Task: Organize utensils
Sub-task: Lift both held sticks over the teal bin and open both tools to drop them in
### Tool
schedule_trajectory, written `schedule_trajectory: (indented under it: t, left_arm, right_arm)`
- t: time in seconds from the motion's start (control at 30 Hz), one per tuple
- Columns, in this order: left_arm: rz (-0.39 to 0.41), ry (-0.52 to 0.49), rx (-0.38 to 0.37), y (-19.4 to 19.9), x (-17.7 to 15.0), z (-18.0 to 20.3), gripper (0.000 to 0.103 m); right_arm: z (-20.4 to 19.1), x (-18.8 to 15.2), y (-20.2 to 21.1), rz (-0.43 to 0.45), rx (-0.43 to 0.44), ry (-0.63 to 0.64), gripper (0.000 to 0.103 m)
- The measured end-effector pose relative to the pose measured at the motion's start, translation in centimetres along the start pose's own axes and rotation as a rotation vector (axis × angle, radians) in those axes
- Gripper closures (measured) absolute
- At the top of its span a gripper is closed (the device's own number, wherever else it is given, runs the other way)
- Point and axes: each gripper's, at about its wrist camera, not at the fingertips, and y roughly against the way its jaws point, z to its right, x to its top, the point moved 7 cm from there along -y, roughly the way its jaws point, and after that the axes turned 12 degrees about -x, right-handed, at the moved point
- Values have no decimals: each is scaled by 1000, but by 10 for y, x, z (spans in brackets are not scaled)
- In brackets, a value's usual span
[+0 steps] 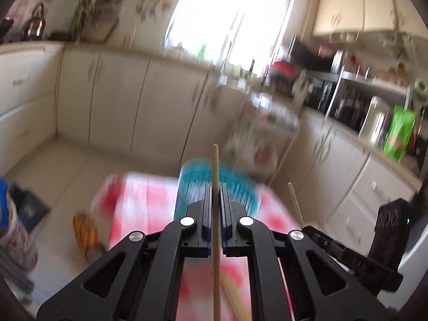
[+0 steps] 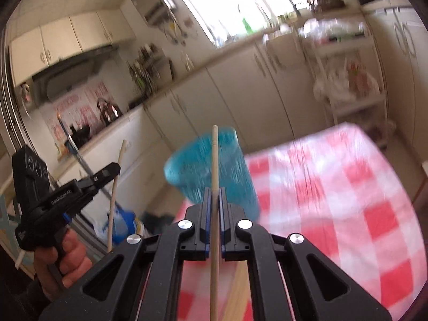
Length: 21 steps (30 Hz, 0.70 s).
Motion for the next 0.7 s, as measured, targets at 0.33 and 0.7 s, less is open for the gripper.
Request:
schedule_trajectory:
  t: [0.33, 0.7]
  left_arm:
    - [274, -35, 50, -62, 101, 2, 98]
    - [140, 0, 125, -116, 37, -44, 98]
  right_arm:
    - [-63, 130, -54, 295, -14, -9, 97]
    - [-45, 74, -137, 93, -139, 64, 96]
